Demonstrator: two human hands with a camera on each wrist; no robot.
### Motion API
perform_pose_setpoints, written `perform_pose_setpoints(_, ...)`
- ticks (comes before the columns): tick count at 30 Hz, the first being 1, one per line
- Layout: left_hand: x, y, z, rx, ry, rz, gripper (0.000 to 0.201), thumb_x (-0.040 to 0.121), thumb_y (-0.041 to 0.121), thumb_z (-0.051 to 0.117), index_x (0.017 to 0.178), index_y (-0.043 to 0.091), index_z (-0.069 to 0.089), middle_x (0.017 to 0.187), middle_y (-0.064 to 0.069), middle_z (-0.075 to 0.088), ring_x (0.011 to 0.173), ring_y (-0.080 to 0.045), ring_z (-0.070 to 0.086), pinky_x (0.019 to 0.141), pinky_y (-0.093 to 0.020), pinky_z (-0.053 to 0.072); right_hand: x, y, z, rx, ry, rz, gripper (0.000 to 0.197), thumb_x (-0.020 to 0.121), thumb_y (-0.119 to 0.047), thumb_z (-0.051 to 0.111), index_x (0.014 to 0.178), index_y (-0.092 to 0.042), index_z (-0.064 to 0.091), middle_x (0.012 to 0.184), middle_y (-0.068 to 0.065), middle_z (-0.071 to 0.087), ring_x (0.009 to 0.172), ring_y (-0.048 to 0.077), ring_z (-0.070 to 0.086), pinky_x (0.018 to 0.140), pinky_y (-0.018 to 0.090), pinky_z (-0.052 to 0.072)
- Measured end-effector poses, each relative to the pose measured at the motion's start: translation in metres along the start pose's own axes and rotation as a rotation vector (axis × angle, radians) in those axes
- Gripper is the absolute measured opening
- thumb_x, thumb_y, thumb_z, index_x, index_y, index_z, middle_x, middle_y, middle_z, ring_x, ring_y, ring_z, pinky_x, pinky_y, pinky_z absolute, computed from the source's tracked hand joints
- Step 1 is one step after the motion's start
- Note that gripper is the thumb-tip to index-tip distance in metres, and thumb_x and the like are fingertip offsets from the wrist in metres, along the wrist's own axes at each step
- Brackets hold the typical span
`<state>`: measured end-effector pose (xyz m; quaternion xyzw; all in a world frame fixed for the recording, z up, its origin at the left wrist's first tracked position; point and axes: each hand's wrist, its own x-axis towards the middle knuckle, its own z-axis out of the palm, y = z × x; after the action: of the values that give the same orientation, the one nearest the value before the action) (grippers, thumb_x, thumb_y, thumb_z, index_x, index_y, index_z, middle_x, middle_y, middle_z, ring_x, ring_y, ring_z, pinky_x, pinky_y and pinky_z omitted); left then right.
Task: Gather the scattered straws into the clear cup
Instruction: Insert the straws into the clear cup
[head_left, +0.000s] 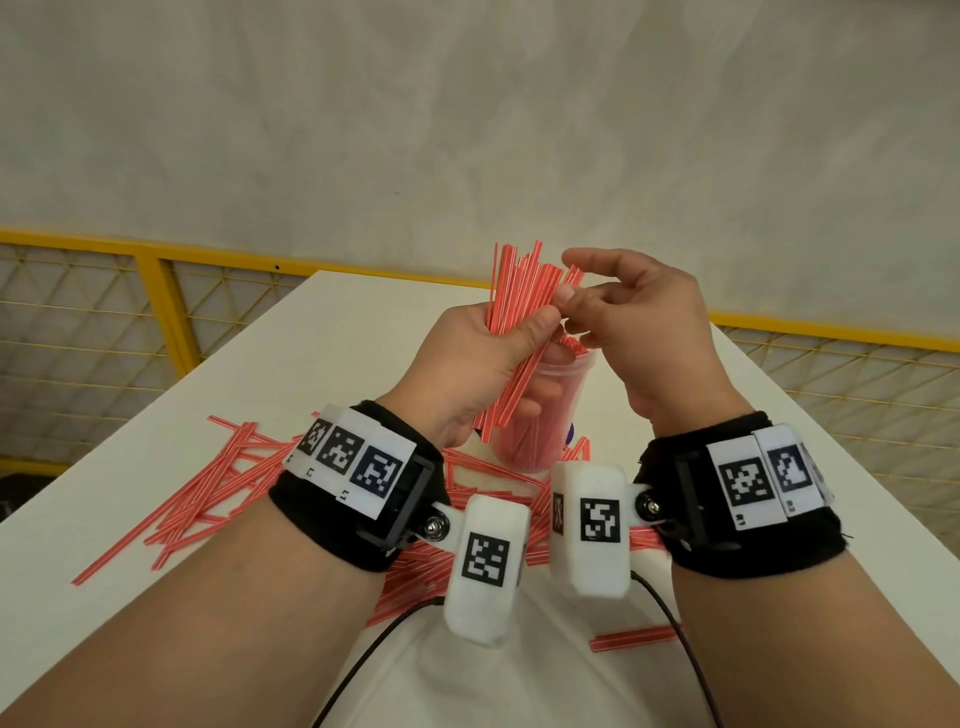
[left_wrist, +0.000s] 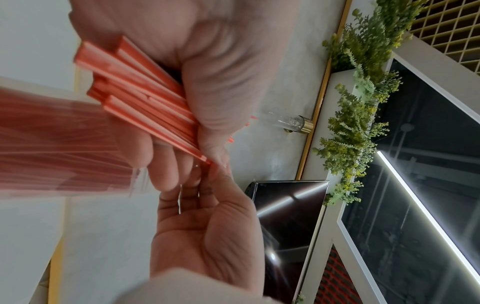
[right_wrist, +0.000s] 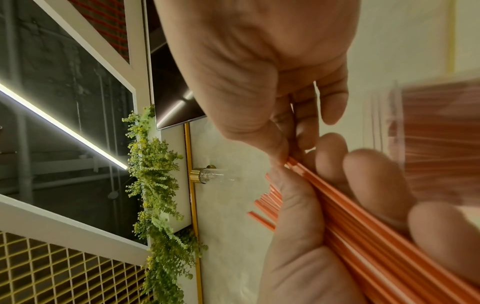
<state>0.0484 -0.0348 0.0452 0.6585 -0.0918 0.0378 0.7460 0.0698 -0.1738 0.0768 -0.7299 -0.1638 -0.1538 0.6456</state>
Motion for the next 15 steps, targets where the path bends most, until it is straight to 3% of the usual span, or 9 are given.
perform_pose_setpoints(9,-0.0008,0.0019,0.0004,0.029,0.007,0.020,0.023,0.091,0.032,0.065,0.100,0.011,0.069,0.083,-0.006,0.076,0.060,-0.022,0.071,0.048,-0.029,0.056,-0.0003,-0.0016,-0.0006,0.058,-0.021,0.007,0.021,0.084,-0.007,0.072,0.100,-0.020,0.068,0.068,0.002,0.070,0.061,0.009,0.067,0.055,0.016,0.048)
perform_pose_setpoints(15,-0.0012,0.0024,0.0017,0.024,0.011,0.037,0.029,0.092,0.037,0.063,0.099,0.009,0.068,0.082,-0.007,0.076,0.063,-0.023,0.072,0.052,-0.029,0.057,0.0009,-0.0021,-0.0010,0.080,0.045,-0.007,0.025,0.083,-0.004,0.071,0.100,-0.022,0.066,0.070,0.009,0.065,0.063,0.013,0.064,0.059,0.023,0.050)
